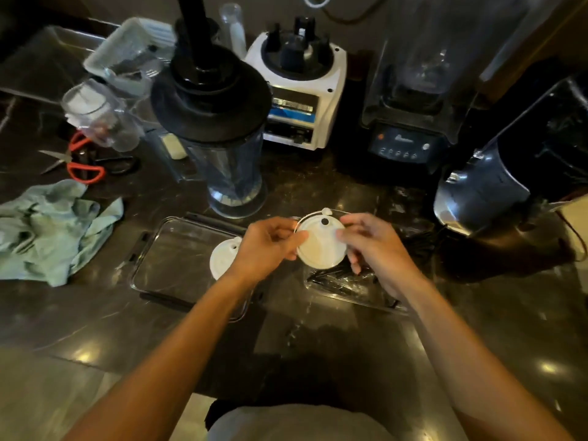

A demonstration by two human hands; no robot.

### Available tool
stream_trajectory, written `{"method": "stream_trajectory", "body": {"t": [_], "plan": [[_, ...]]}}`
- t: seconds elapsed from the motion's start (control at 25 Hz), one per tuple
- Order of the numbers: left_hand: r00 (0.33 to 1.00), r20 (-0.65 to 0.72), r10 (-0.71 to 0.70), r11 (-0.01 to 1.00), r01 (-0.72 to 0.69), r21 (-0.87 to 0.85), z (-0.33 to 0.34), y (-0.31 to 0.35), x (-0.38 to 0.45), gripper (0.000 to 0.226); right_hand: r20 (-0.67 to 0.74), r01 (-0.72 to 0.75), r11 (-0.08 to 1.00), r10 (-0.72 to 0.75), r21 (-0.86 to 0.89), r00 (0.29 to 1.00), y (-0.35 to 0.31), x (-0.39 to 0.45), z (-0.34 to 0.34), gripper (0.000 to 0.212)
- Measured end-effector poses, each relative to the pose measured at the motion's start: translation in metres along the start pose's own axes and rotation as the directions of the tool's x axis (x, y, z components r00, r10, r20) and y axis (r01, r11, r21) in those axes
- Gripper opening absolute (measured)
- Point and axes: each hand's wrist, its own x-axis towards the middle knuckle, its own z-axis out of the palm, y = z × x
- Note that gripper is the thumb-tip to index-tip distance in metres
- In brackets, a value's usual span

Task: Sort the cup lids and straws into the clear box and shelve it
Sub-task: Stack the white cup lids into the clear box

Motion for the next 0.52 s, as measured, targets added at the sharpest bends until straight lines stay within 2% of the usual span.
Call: {"method": "stream_trajectory", "body": {"t": [0.16, 0.28, 0.36, 0.44, 0.52], "plan": [[0.971, -0.204, -0.124, 0.99, 0.109, -0.085, -0.053, -0.037, -0.041, 0.022, 0.16, 0.053, 0.953, -0.005, -0.298, 0.987, 0.015, 0.007, 0.071, 0.025], [0.938, -0.294, -0.185, 0.982, 0.165, -0.093, -0.081, -0.057, -0.061, 0.022, 0.198, 0.059, 0.945, 0.006, -0.322, 0.98, 0.027, 0.013, 0.115, 0.025], [0.924, -0.336, -0.181, 0.983, 0.18, -0.035, -0.094, -0.065, -0.062, 0.021, 0.179, 0.05, 0.941, 0.012, -0.335, 0.984, 0.034, 0.019, 0.138, 0.026], [0.915, -0.365, -0.175, 0.982, 0.19, 0.005, -0.105, -0.072, -0.052, 0.021, 0.099, 0.018, 0.934, 0.019, -0.358, 0.995, 0.039, 0.025, 0.153, 0.026], [0.911, -0.374, -0.176, 0.978, 0.206, 0.039, -0.113, -0.08, -0.04, 0.021, 0.017, -0.068, 0.957, 0.076, -0.283, 0.997, 0.043, 0.03, 0.164, 0.022]]}}
